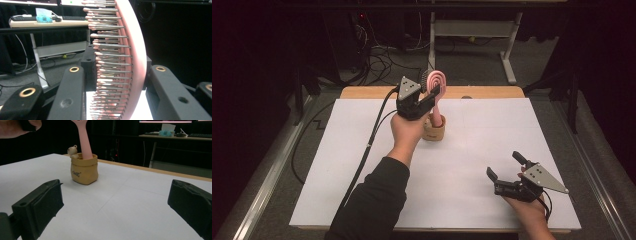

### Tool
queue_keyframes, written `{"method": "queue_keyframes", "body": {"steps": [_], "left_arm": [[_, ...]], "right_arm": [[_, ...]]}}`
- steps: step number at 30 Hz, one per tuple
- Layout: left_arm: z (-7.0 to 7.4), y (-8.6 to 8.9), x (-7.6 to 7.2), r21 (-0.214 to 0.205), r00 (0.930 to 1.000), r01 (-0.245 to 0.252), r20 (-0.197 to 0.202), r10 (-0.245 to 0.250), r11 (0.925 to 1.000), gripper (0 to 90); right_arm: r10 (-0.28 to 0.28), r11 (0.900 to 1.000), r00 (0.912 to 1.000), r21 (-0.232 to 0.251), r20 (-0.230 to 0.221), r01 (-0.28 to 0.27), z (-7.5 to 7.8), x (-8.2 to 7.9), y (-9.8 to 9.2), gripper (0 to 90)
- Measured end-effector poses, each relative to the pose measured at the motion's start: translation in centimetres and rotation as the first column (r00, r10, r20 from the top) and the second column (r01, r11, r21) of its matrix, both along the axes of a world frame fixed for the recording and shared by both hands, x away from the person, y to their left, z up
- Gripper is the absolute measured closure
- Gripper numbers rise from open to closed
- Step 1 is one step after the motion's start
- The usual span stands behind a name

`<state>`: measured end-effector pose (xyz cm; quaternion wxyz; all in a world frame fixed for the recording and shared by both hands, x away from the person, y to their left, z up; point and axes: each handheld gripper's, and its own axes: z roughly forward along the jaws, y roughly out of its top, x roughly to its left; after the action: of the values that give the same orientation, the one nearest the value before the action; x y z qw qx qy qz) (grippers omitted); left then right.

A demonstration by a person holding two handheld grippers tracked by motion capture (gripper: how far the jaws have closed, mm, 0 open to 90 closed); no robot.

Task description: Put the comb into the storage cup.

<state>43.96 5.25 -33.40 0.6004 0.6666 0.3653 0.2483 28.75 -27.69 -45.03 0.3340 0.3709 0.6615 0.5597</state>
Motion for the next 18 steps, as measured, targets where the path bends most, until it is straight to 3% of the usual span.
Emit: {"method": "queue_keyframes", "body": {"steps": [18], "left_arm": [[-1.9,-0.4,0.6,0.009,0.9994,-0.006,-0.033,0.007,0.9999,62.4]], "right_arm": [[-0.003,1.0,1.0,0.009,0.0,0.003,0.0,0.1,0.0,0.0]]}}
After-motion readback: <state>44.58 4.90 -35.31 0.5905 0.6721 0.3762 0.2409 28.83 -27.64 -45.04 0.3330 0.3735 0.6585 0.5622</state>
